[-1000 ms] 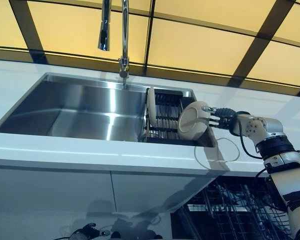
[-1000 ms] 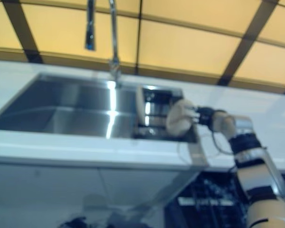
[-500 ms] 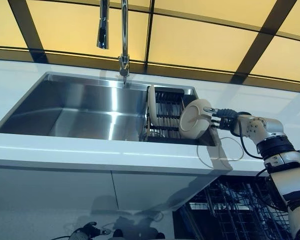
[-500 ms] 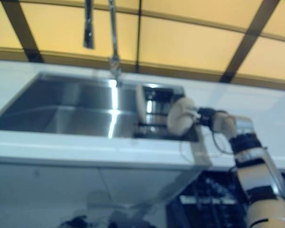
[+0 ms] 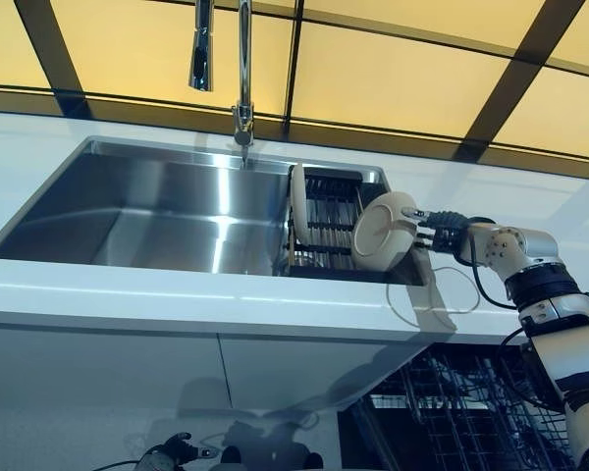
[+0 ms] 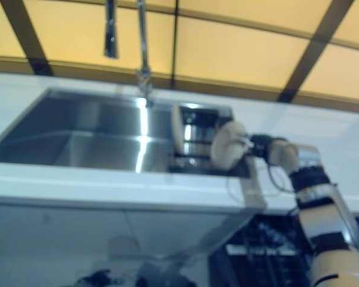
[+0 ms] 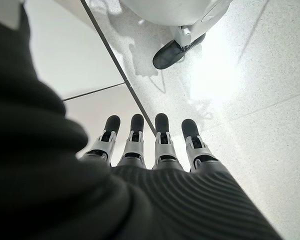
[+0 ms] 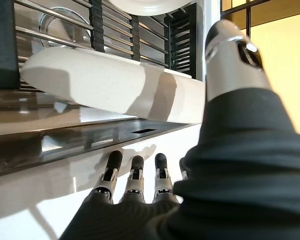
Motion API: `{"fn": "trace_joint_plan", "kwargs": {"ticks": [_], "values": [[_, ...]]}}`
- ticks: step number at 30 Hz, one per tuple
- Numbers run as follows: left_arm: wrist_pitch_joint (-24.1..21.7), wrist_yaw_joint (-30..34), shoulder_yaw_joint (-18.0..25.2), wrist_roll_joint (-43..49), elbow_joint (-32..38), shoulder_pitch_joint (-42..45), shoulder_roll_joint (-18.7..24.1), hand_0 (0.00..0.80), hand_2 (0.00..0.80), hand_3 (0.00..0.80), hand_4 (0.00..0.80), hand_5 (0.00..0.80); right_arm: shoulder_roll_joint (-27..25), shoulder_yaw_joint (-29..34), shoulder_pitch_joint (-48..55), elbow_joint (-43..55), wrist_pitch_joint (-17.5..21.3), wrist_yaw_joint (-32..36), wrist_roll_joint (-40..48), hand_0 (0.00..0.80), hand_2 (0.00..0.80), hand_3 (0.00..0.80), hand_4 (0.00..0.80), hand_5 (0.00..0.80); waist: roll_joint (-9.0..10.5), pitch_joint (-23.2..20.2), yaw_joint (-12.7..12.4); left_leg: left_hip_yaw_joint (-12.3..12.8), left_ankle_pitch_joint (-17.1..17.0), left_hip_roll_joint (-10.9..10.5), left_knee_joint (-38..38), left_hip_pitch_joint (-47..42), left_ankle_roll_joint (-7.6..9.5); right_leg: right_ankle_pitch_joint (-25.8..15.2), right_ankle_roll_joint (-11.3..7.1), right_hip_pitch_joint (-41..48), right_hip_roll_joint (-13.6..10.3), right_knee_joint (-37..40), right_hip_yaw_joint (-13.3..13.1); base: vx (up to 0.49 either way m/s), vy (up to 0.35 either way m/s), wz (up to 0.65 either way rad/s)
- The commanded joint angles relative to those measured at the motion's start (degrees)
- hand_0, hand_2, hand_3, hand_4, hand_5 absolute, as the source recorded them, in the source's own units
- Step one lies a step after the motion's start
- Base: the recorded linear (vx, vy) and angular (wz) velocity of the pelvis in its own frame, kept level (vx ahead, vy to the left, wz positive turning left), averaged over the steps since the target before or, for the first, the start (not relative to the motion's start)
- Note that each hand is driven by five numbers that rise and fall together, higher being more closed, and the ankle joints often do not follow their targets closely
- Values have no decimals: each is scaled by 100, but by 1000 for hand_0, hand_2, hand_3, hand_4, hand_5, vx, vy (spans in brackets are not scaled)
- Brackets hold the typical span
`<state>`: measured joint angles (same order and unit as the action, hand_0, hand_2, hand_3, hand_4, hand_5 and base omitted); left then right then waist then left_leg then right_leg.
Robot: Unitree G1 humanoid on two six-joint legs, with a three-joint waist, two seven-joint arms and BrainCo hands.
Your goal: Take plates into dishwasher
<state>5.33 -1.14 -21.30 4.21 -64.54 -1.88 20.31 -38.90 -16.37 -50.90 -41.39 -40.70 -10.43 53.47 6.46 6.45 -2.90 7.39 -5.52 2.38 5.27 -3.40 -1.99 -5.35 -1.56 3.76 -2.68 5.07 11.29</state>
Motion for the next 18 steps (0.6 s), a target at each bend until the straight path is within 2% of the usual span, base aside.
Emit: {"fn": "trace_joint_plan", "kwargs": {"ticks": [1, 18], "values": [[-58, -21, -432, 1, -51, -449, 54, 0, 0, 0, 0, 0, -197, -64, -858, -211, 262, -16, -40, 0, 0, 0, 0, 0, -20, 79, -290, -27, 499, -157, -27, -42, 110, 450, -546, 122, -366, -655, 100, 0, 0, 0], [-28, -13, -464, 23, -42, -486, 32, 0, 0, 0, 0, 0, 11, -144, -815, -41, 311, -210, 44, 0, 0, 0, 0, 0, -2, 116, -313, -32, 488, -148, -27, -25, 108, 440, -537, 121, -354, -639, 108, 0, 0, 0]]}}
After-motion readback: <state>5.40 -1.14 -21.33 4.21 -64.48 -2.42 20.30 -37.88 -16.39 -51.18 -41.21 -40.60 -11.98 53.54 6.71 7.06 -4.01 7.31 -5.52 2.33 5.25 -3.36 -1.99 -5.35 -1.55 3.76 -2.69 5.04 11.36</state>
